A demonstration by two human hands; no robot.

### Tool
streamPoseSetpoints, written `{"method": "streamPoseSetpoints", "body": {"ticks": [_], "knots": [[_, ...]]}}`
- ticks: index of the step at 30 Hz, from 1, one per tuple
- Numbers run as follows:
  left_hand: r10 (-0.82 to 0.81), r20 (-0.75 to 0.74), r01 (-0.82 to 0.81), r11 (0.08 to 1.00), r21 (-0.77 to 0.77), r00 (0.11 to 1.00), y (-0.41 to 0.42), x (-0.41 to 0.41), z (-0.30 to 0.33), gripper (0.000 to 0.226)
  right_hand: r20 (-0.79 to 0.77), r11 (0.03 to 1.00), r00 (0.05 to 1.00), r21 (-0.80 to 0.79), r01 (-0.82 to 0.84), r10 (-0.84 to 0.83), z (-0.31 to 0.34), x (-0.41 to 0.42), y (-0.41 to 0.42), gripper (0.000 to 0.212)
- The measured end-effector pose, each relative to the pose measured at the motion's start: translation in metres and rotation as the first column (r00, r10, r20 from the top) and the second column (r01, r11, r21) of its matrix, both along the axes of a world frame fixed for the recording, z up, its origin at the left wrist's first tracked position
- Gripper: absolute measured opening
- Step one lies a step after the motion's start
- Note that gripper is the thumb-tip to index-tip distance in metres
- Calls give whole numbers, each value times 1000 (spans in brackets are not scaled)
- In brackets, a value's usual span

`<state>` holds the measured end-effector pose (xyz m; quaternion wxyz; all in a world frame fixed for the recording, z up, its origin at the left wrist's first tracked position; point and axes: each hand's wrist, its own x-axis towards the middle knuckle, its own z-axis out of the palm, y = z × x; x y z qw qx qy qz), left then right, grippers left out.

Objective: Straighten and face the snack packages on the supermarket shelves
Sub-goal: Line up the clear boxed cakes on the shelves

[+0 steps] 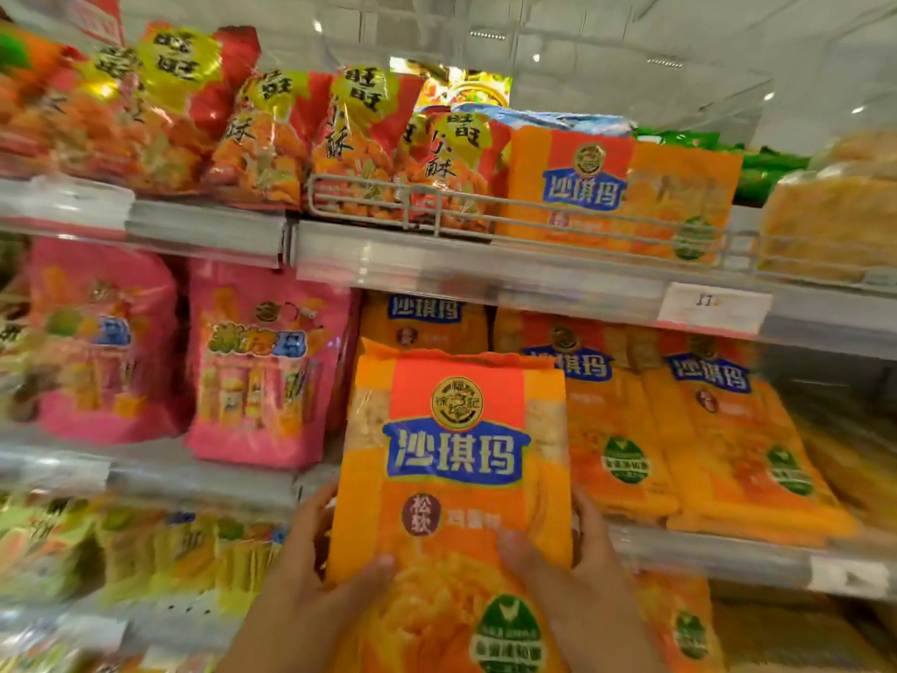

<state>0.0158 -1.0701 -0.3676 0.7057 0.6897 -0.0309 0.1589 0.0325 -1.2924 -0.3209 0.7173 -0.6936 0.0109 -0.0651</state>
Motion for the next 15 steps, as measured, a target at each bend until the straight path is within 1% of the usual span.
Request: {"method": "streamPoseSetpoints", "body": {"ticks": [1,2,4,6,7,10,11,14,15], "knots": [[6,15,-6,1000,27,1000,6,3,1,76,2,1000,1000,-25,-14,14,-2,7,6,68],[39,36,-40,999,34,999,11,7,3,76,-6,999,999,-17,-48,48,-1,14,12,66],[98,64,-101,994,50,993,17,13,15,67,-23,992,995,78,-95,97,7,30,23,63],[113,53,-118,989,84,992,23,17,25,60,-7,984,992,124,-125,127,20,43,34,62],[129,41,-133,985,114,991,23,17,30,64,-1,983,992,134,-127,128,25,50,38,63],[158,39,-163,952,260,987,27,24,36,92,25,982,991,130,-135,133,39,70,48,67],[151,57,-162,943,292,987,28,27,40,92,27,984,992,121,-128,126,42,77,51,66],[154,154,-196,926,322,976,26,48,56,69,57,990,996,118,-73,67,56,95,56,56],[155,176,-208,916,343,972,25,57,62,64,74,993,996,107,-47,39,61,101,56,53]]}}
